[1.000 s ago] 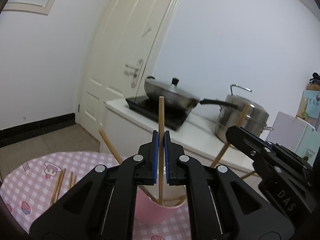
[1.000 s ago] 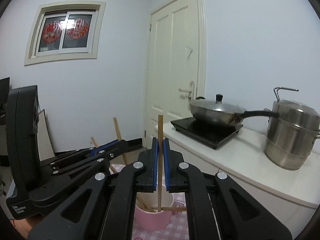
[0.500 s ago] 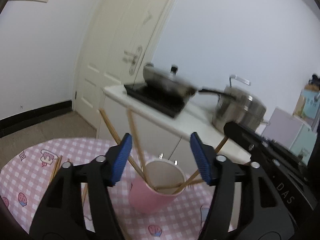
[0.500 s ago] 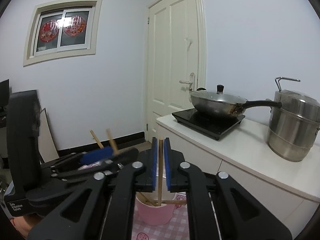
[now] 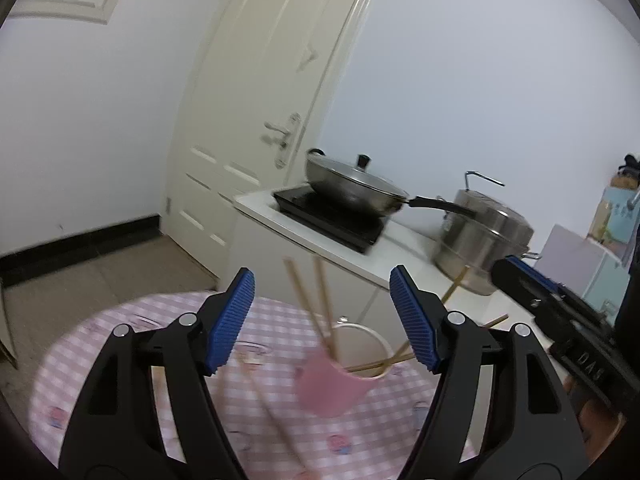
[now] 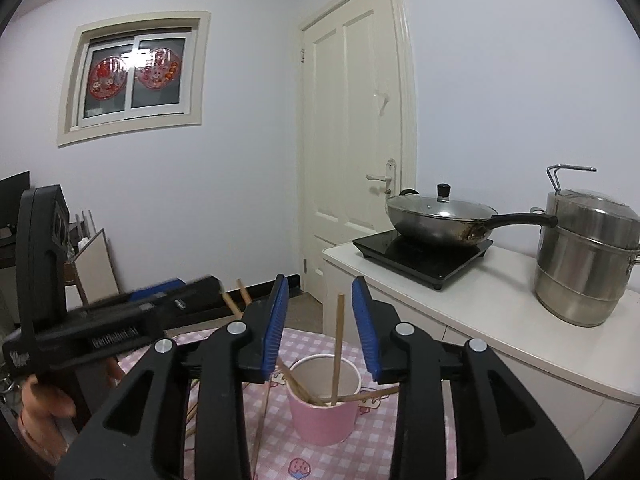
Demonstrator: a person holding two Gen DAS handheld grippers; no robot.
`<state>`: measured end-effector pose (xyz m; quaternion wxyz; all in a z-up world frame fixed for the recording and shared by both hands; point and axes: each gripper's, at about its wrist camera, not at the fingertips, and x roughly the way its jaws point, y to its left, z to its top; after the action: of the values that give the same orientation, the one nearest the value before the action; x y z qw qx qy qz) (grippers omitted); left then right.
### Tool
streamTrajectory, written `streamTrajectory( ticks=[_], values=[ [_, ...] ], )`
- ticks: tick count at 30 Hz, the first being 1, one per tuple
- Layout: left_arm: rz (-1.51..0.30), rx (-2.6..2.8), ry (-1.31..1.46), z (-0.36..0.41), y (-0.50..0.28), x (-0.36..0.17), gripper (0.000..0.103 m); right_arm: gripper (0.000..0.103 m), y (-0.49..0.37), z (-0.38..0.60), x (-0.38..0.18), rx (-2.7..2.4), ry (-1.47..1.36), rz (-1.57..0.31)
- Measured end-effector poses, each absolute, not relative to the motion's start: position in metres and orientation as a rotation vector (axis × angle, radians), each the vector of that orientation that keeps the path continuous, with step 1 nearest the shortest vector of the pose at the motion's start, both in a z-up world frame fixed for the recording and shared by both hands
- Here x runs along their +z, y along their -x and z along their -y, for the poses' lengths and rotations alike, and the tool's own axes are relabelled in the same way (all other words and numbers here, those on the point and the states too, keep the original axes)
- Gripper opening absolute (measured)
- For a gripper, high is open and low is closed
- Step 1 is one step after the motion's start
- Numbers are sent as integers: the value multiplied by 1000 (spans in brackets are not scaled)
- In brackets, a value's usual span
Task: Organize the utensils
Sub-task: 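Lower both tools back toward the chopsticks on the table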
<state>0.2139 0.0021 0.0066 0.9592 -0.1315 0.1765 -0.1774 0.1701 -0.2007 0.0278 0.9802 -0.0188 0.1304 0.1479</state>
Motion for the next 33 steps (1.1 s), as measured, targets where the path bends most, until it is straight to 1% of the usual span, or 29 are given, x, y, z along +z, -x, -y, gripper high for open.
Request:
streamTrajectory(
  ticks=[5,6,7,11,17,20,23,24,25,27,30,32,33],
  values=[
    [-364,-293,203,-41,-195,10,70,31,-152,191,28,341,71,-264],
    [-374,-282,196,-48,-194,9,73,31,-148,188,26,356,81,-267],
    [-399,-275,190,-57,-193,5,77,31,-145,184,24,368,88,-271],
    [-507,-260,188,-79,-195,-20,78,31,-140,169,7,436,115,-319],
    [-633,-278,112,-77,-201,-65,77,31,-149,146,-42,480,161,-454],
    [-719,-321,107,-66,-213,-86,77,31,-159,136,-69,483,180,-536],
    [-826,-323,44,-47,-225,-111,77,31,-169,129,-95,467,209,-617],
    [-857,-330,20,-39,-229,-117,74,31,-173,127,-105,462,212,-650],
    [-878,-338,4,-33,-232,-122,68,31,-176,126,-111,459,213,-676],
    [-930,-333,-36,-22,-236,-136,63,31,-188,125,-129,466,202,-752],
    [-953,-303,-52,-19,-244,-147,62,31,-199,128,-153,470,156,-838],
    [-966,-279,-69,-16,-249,-153,58,31,-205,130,-162,471,138,-869],
    [-982,-274,-74,-15,-254,-156,53,31,-205,130,-165,471,136,-876]
  ],
)
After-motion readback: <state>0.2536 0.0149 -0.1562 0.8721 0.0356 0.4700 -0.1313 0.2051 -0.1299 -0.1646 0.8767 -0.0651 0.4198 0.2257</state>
